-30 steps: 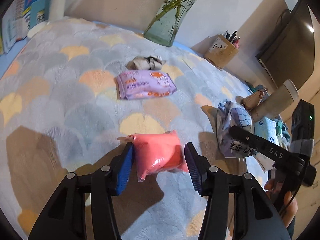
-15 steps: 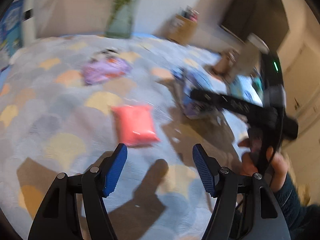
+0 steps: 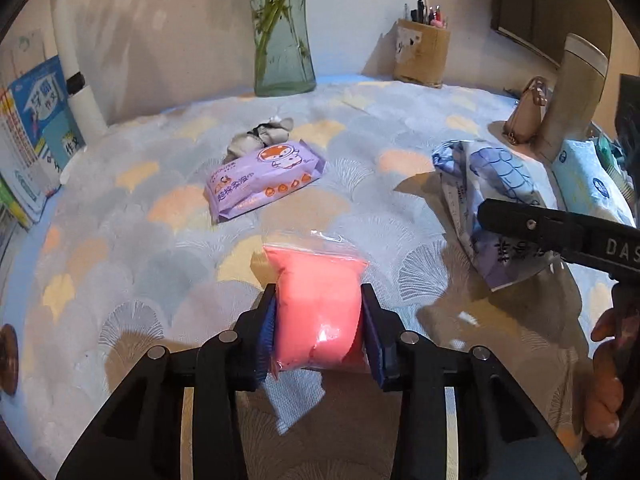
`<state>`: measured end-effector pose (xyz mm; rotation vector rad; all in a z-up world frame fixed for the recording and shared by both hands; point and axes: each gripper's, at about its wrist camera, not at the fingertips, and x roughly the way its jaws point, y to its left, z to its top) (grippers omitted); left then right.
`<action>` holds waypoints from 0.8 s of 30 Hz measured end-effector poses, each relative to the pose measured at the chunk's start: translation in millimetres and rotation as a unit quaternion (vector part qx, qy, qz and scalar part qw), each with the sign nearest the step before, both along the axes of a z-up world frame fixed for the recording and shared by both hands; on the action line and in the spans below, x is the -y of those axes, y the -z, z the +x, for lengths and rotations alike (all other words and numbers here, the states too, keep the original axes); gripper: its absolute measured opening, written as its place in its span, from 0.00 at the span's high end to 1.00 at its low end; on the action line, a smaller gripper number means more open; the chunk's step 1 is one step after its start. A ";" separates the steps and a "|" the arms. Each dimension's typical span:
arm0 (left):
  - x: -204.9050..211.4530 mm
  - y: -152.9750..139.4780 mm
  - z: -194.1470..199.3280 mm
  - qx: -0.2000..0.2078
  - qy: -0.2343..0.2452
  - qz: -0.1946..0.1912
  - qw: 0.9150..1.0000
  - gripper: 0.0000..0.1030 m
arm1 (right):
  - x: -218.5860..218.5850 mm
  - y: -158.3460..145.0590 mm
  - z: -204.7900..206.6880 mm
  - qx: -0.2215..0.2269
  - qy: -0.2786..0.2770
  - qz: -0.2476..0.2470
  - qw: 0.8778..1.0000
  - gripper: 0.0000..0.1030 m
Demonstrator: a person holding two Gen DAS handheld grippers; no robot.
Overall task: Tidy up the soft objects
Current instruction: 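Carry the pink packet and snack bag to the glass bowl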
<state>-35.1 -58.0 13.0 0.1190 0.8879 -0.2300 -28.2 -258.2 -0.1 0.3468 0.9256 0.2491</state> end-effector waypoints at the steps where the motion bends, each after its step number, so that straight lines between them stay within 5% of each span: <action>1: -4.0 -0.4 0.7 0.000 -0.002 -0.012 1.000 0.66 | 0.0 0.1 0.0 0.000 0.000 0.001 1.000 0.39; 8: -34.8 -7.3 4.2 0.001 -0.015 -0.120 0.993 0.67 | -4.9 -0.5 -1.0 0.000 -0.007 -0.007 1.000 0.25; 14: -26.6 -8.9 0.2 0.011 -0.007 -0.101 0.995 0.67 | -29.9 -1.0 1.9 -0.006 -0.008 -0.088 0.996 0.21; 17: -24.6 -9.2 0.1 0.014 -0.008 -0.091 0.996 0.67 | -35.9 -2.0 -0.4 0.004 -0.016 -0.103 0.995 0.37; 24: -15.3 -19.3 -4.1 0.018 0.000 -0.073 0.997 0.67 | -35.7 -19.5 -17.3 0.052 -0.013 -0.103 0.993 0.45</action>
